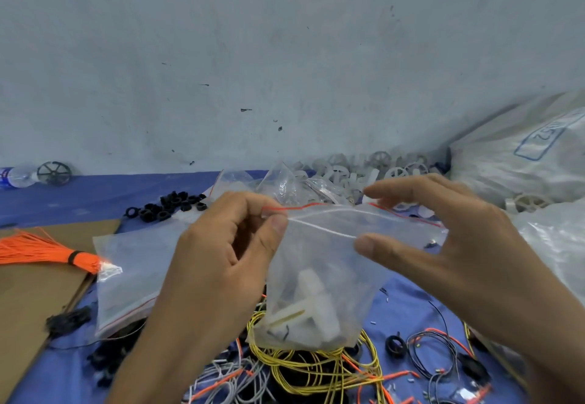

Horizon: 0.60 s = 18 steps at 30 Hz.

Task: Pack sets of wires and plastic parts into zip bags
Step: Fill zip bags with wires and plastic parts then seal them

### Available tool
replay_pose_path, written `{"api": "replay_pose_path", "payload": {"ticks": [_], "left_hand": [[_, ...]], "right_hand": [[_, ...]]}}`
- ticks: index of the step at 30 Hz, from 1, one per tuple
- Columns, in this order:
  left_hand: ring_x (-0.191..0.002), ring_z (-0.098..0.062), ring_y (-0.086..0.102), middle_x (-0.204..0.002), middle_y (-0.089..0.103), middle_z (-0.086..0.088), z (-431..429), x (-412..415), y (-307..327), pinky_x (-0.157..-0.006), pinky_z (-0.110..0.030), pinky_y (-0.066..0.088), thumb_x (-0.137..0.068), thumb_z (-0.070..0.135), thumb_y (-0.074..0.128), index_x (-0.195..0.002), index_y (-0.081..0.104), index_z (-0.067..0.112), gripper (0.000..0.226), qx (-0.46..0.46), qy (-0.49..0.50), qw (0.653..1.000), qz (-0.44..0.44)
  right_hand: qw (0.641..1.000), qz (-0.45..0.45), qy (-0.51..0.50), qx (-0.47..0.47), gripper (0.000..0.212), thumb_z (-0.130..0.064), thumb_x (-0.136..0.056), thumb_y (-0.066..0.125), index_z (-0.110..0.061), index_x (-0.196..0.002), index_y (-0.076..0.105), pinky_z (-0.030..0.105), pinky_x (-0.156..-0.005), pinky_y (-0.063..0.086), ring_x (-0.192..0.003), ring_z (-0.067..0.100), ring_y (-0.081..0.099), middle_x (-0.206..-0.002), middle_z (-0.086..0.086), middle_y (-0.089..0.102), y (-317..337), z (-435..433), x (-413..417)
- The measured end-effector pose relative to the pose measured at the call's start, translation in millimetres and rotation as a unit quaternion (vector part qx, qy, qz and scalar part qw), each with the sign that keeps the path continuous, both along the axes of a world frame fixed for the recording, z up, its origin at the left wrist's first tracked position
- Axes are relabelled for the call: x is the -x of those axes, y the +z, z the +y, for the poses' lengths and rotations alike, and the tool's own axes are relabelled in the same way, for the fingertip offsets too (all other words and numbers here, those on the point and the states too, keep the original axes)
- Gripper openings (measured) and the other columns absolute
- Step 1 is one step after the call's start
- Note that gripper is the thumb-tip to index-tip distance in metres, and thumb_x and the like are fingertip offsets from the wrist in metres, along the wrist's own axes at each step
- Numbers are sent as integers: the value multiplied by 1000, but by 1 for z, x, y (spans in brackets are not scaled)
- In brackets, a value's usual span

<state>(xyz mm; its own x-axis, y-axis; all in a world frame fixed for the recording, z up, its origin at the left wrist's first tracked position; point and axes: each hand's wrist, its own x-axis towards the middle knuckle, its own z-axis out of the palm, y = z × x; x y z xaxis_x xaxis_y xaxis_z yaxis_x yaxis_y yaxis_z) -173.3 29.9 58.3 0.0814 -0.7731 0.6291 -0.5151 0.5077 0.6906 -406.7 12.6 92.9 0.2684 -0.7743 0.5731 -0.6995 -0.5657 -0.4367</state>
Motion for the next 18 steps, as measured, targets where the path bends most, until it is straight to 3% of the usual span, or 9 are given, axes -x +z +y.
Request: {"api": "replay_pose_path", "payload": {"ticks": [2,4,8,18], "left_hand": [[-68,-10,55,-80,58,12,6,12,2,-55,-11,37,-91,44,58,-92,61,37,8,16,-11,999,-45],[-72,-7,55,-84,56,16,10,21,4,-60,-8,37,-92,44,55,-93,59,39,7,31,-23,996,-86],[-71,-9,54,-84,54,14,14,24,6,-60,-11,37,-92,44,54,-95,61,39,9,40,-47,993,-103],[-74,-10,55,-84,56,11,12,17,5,-60,-11,37,-91,45,56,-95,62,40,9,42,-37,994,-98]], "right_hand": [[999,23,9,27,52,-75,-74,57,-48,-119,60,27,-96,41,-119,1,49,-114,-30,57,2,10,-11],[998,38,20,47,40,-66,-79,59,-43,-112,65,35,-98,41,-118,5,49,-112,-27,58,3,15,-19],[997,36,45,46,9,-45,-82,62,-37,-82,65,28,-81,39,-88,5,57,-83,-21,61,3,18,-25],[998,-14,53,25,14,-46,-74,54,-33,-71,60,27,-72,42,-78,9,59,-77,-14,60,4,15,-33]]}}
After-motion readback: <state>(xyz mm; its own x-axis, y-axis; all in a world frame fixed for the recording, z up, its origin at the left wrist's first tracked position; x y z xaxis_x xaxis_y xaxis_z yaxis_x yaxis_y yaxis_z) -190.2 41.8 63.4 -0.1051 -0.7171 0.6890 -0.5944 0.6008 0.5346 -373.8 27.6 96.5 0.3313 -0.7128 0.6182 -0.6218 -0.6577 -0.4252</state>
